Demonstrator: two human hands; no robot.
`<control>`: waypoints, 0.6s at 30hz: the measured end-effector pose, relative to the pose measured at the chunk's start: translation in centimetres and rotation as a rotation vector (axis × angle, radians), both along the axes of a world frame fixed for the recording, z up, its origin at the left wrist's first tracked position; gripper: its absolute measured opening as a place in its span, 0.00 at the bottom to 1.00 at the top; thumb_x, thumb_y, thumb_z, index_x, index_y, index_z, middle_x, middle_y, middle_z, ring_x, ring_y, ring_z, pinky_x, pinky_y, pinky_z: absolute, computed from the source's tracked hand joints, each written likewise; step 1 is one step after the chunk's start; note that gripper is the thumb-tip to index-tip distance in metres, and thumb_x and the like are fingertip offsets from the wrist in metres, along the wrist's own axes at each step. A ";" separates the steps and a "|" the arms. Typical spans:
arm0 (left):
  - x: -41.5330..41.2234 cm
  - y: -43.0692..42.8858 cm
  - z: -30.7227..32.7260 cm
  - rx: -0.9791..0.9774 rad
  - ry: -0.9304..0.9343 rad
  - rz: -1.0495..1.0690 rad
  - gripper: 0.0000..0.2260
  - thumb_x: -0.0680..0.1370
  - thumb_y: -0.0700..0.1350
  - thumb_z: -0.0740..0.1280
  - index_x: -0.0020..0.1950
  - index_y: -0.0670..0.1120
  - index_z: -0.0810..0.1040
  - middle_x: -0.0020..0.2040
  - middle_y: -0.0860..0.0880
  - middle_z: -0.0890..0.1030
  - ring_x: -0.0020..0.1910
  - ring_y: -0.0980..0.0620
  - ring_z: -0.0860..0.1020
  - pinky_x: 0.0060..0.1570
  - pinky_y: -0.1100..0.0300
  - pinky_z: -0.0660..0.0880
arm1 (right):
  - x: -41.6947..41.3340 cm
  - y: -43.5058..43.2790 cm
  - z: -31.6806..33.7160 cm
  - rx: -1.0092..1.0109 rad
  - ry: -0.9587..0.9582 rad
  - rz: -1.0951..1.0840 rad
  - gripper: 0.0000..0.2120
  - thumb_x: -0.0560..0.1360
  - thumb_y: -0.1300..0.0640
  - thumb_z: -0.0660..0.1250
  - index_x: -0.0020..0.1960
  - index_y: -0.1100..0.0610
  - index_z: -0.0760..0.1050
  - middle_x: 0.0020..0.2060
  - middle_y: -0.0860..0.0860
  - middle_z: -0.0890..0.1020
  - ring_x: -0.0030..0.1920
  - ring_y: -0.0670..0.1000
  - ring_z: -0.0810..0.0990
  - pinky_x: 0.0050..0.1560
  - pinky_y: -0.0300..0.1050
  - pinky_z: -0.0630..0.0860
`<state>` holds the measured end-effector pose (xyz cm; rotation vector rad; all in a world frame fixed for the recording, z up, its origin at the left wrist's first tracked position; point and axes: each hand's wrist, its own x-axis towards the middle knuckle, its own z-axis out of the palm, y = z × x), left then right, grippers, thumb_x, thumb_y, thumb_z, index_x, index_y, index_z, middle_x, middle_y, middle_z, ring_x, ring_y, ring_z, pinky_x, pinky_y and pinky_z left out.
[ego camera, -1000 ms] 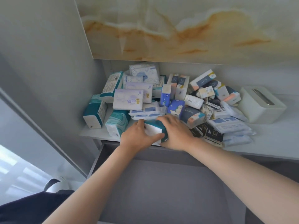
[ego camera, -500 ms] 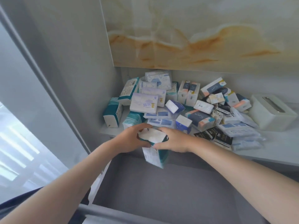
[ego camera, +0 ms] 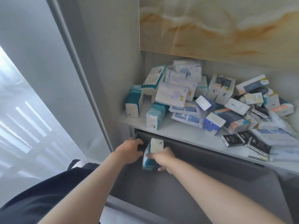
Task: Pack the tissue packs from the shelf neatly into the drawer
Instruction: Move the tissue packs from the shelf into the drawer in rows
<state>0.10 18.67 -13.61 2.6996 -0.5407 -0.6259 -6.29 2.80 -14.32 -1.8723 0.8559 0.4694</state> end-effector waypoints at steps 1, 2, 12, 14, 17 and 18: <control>0.4 0.2 -0.6 -0.011 0.006 0.028 0.22 0.80 0.50 0.64 0.73 0.53 0.67 0.70 0.47 0.69 0.67 0.46 0.70 0.65 0.54 0.69 | 0.4 0.7 -0.6 0.022 -0.003 -0.037 0.35 0.66 0.46 0.79 0.63 0.56 0.65 0.56 0.52 0.76 0.48 0.53 0.79 0.34 0.45 0.82; 0.7 0.4 -1.1 -0.018 0.004 0.051 0.21 0.81 0.49 0.62 0.74 0.53 0.67 0.71 0.46 0.68 0.68 0.45 0.70 0.67 0.54 0.68 | 0.9 1.4 -1.0 0.065 -0.001 -0.070 0.35 0.67 0.47 0.79 0.65 0.56 0.63 0.56 0.53 0.75 0.49 0.54 0.79 0.33 0.47 0.83; 2.4 0.9 -3.3 0.008 -0.047 0.048 0.23 0.77 0.49 0.68 0.72 0.54 0.67 0.66 0.46 0.70 0.63 0.44 0.71 0.62 0.49 0.72 | 3.6 3.3 -4.1 0.055 -0.039 0.146 0.36 0.75 0.61 0.71 0.77 0.51 0.57 0.62 0.52 0.74 0.59 0.57 0.76 0.50 0.48 0.79; 2.2 0.8 -3.5 0.011 -0.106 0.017 0.23 0.77 0.47 0.68 0.72 0.54 0.68 0.66 0.47 0.69 0.64 0.44 0.70 0.62 0.49 0.72 | 3.8 3.1 -4.6 -0.049 -0.097 0.109 0.34 0.74 0.59 0.71 0.75 0.51 0.60 0.65 0.54 0.75 0.61 0.57 0.76 0.55 0.47 0.76; 2.1 0.5 -3.3 0.007 -0.219 -0.006 0.20 0.79 0.44 0.67 0.70 0.52 0.71 0.67 0.47 0.69 0.62 0.43 0.72 0.59 0.50 0.74 | 4.0 3.6 -5.0 0.053 -0.146 0.033 0.34 0.74 0.60 0.71 0.76 0.50 0.60 0.66 0.52 0.75 0.62 0.55 0.76 0.58 0.47 0.76; 2.0 0.5 -3.2 0.006 -0.244 -0.010 0.19 0.79 0.43 0.66 0.70 0.51 0.72 0.68 0.48 0.69 0.62 0.43 0.73 0.58 0.50 0.74 | 3.9 3.6 -4.9 0.083 -0.150 0.036 0.35 0.74 0.61 0.70 0.77 0.49 0.60 0.67 0.52 0.75 0.63 0.55 0.75 0.60 0.47 0.75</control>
